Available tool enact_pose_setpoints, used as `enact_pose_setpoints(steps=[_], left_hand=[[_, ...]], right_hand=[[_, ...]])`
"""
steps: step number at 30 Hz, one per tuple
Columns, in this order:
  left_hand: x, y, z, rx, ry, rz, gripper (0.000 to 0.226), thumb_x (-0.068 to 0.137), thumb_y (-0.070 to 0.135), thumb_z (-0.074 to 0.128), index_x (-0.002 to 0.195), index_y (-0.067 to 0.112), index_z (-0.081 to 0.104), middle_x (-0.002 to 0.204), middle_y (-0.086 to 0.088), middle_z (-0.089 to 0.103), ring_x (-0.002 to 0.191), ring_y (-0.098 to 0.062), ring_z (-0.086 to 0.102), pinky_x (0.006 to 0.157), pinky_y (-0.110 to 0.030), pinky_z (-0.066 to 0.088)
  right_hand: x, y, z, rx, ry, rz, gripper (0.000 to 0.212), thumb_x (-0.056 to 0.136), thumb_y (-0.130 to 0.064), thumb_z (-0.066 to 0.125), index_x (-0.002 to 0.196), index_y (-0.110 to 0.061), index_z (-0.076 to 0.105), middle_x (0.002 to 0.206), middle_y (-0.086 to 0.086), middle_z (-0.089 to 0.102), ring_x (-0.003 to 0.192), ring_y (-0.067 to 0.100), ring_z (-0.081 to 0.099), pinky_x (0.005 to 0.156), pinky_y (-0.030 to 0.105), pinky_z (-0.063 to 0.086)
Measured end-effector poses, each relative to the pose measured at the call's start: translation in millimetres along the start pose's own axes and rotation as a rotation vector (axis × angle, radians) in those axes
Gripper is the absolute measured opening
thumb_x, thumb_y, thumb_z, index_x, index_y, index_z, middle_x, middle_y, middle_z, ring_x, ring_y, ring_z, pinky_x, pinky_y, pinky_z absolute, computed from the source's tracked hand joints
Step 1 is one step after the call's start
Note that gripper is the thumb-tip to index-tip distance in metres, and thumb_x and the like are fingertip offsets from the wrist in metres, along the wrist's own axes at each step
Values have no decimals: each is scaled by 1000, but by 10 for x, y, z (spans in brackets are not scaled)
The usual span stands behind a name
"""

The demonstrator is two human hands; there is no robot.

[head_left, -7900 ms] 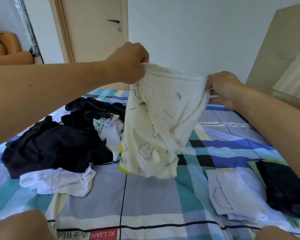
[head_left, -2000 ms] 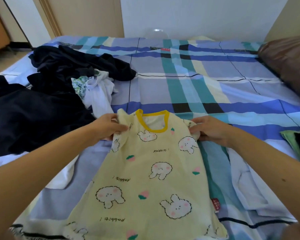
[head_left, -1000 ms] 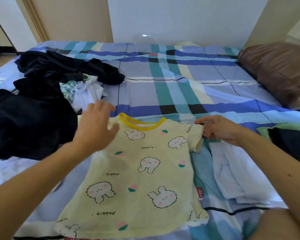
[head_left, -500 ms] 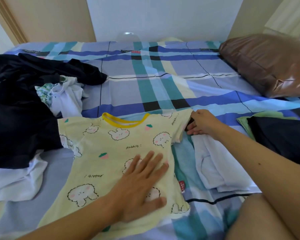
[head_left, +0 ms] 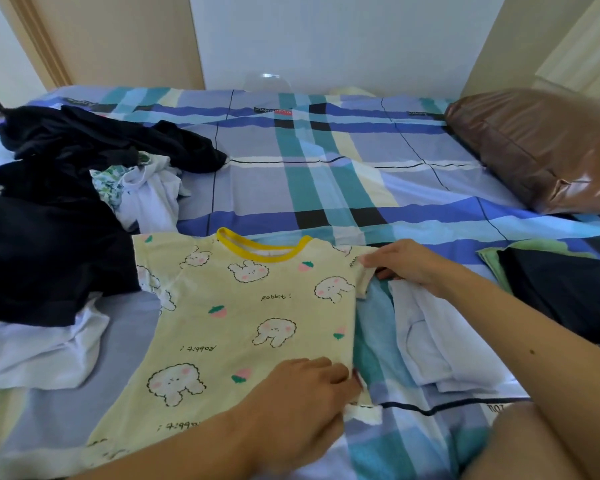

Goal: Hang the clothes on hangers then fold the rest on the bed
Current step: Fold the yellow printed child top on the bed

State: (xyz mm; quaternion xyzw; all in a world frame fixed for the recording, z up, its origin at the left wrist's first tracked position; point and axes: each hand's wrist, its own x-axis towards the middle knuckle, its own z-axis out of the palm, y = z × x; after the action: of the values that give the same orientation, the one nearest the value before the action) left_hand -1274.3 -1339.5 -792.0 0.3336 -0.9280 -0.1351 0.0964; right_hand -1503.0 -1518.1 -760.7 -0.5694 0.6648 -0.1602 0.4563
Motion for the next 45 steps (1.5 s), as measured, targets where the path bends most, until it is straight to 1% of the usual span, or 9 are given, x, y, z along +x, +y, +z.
enact_pose_setpoints(steps=[3,7,14,18,23,30,36,40,45], left_hand=[[-28,-13,-166,-281,-80,28,12,94,20,49,101,21,59,93,6,55,86,-17,51,70,-33,42],[-64,-27,-145,-259,-160,-10,27,98,35,43,81,18,55,82,3,56,81,-17,52,73,-40,47],[268,-304,-17,-206,166,-275,44,97,52,31,124,25,52,127,10,47,116,-13,42,99,-36,39],[467,-415,252,-170,133,-416,74,94,63,13,157,25,24,164,12,17,152,-10,10,122,-38,19],[538,-393,546,11,105,-538,85,88,73,-15,160,27,-12,166,10,-21,151,-11,-25,126,-40,-6],[618,-371,520,41,112,-598,89,86,77,-13,160,27,-10,165,2,-28,149,-22,-32,122,-54,-11],[662,-373,192,-79,-142,-532,86,91,77,6,160,26,10,169,5,-4,155,-24,-15,119,-65,-5],[478,-466,-289,-207,-180,-496,66,98,68,32,147,24,43,155,1,38,143,-25,34,117,-53,27],[-166,-800,-761,-95,-46,-735,40,95,63,45,95,25,59,102,4,59,96,-19,57,85,-36,48]], right_hand=[[-4,-33,57,-11,39,-14,26,84,-33,81,99,-12,78,105,7,75,90,18,66,72,23,50],[67,-42,104,35,87,19,30,80,-21,86,103,-9,72,108,13,72,84,17,64,71,26,53],[150,-42,139,241,-5,66,87,71,-6,90,139,-20,37,124,11,60,103,26,68,86,41,60],[127,-53,205,379,-32,32,78,70,7,85,135,-12,46,122,17,66,105,30,70,87,49,61],[54,-33,101,485,-88,35,73,78,17,74,137,-16,46,125,17,62,108,30,67,75,40,64],[-6,-14,10,75,60,37,81,77,14,76,144,-18,44,107,9,55,91,25,64,62,32,60],[-71,-360,334,-5,103,-179,81,74,3,82,139,-28,44,108,9,58,87,29,69,79,41,63],[-151,-593,581,172,-80,-320,65,84,5,74,138,-23,49,116,10,58,94,31,72,80,39,63],[-124,-565,581,-461,61,-389,21,85,-4,69,92,-22,64,92,2,64,82,20,62,71,25,49]])
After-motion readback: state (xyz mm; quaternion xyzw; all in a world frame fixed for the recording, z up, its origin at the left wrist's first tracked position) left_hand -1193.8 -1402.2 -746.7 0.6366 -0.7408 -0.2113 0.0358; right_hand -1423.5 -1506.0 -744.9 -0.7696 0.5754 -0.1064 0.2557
